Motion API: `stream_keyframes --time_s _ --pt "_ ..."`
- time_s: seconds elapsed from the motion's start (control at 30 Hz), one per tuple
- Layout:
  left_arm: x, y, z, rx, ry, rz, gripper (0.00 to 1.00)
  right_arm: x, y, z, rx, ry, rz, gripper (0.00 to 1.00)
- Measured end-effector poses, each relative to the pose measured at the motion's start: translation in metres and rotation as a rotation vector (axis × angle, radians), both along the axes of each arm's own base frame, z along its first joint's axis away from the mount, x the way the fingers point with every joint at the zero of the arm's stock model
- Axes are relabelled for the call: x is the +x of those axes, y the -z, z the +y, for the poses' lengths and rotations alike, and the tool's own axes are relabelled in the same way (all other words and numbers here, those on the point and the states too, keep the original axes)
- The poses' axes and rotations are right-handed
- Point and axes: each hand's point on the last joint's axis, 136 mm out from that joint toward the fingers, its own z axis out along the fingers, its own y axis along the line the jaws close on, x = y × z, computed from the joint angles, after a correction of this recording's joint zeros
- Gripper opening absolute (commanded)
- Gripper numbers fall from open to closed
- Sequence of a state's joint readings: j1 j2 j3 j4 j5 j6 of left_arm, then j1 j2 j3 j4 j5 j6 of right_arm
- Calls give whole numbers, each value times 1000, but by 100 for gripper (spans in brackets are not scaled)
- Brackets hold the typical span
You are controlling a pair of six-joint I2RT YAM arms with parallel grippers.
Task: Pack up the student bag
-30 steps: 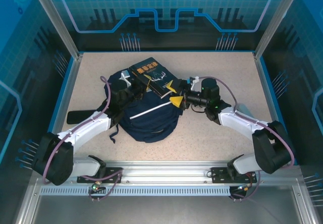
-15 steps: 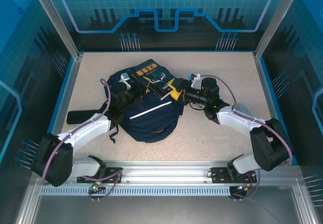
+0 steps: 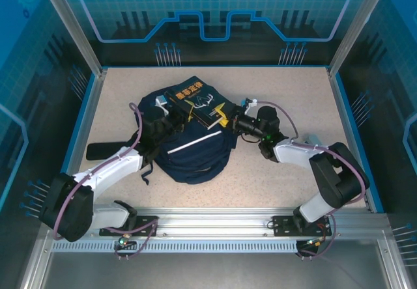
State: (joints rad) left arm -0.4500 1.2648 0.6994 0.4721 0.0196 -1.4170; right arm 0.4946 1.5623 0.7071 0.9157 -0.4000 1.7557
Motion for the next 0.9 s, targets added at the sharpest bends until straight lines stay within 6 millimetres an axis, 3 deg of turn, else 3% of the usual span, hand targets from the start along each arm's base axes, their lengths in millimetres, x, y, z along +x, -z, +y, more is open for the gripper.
stream_keyframes --time_s 0.1,0.2,0.3,0.4,0.6,0.73,0.9 --pt "-4 6 0 9 4 17 20 -3 3 -1 -2 2 1 20" --pt "-10 14 -1 38 16 44 35 -9 7 -3 -38 -6 5 16" --pt "-20 21 1 113 41 57 64 -14 8 -10 -101 8 2 14" --pt "-30 23 5 223 76 64 82 -20 11 -21 -190 27 -5 12" --pt "-47 21 10 539 218 47 91 -27 14 -67 -422 107 -14 12" --pt "-67 35 9 762 377 46 99 -27 -2 -101 -545 170 -36 12" --pt "-89 62 -8 978 593 53 99 -33 -9 -140 -628 231 -25 12"
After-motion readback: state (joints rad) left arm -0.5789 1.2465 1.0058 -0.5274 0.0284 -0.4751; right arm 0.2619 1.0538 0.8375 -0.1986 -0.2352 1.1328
